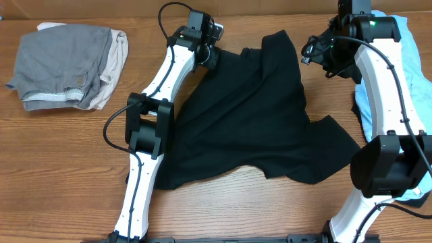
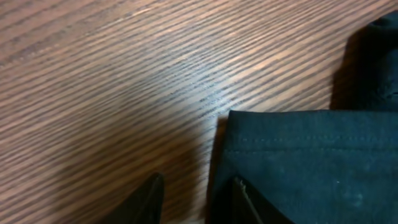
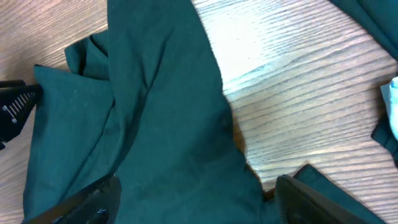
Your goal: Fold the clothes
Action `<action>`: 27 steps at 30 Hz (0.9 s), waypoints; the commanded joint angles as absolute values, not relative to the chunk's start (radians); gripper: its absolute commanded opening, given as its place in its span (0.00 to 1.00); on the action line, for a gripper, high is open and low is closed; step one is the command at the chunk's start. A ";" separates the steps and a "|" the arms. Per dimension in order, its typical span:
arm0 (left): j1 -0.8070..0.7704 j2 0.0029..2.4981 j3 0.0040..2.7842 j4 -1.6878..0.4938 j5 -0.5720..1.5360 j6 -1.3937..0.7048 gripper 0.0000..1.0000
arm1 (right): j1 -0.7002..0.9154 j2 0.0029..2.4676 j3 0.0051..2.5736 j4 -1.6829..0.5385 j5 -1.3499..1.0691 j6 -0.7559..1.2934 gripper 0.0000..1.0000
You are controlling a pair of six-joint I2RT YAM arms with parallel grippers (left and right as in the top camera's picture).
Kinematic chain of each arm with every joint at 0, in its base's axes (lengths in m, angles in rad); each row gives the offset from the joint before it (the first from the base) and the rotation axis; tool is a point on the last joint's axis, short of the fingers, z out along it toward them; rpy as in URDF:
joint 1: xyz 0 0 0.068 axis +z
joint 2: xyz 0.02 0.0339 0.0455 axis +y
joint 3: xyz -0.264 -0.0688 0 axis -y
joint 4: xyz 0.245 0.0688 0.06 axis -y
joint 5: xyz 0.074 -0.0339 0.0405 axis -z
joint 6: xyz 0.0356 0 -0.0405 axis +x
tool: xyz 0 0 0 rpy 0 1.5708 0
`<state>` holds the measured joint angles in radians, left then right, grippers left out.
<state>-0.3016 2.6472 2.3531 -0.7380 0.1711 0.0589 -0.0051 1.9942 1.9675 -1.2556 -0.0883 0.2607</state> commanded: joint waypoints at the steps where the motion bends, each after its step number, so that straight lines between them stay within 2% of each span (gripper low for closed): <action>1: -0.314 2.663 2.355 -0.744 0.245 0.052 0.45 | -0.002 1.954 1.982 -1.250 -0.079 0.255 0.82; 5: -0.321 2.663 2.352 -0.743 0.299 0.053 0.56 | -0.002 1.954 1.982 -1.250 -0.079 0.255 0.82; 8: -0.322 2.664 2.347 -0.743 0.308 0.053 0.56 | -0.002 1.954 1.982 -1.250 -0.079 0.255 0.82; 11: -0.322 2.675 2.342 -0.740 0.307 0.053 0.51 | -0.002 1.954 1.982 -1.251 -0.079 0.255 0.82; 18: -0.322 2.724 2.342 -0.736 0.303 0.052 0.36 | -0.002 1.954 1.982 -1.251 -0.079 0.255 0.82; 21: -0.318 2.727 2.342 -0.727 0.291 0.051 0.25 | -0.002 1.954 1.982 -1.251 -0.079 0.255 0.82; 25: -0.304 2.727 2.353 -0.718 0.175 -0.009 0.04 | -0.002 1.954 1.982 -1.250 -0.079 0.255 0.82; 27: -0.289 2.726 2.358 -0.722 0.105 -0.034 0.04 | -0.002 1.954 1.982 -1.250 -0.079 0.255 0.82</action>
<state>-0.3096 2.6690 2.3531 -0.7097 0.2386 0.0185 -0.0051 1.9942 1.9675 -1.2560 -0.0883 0.2607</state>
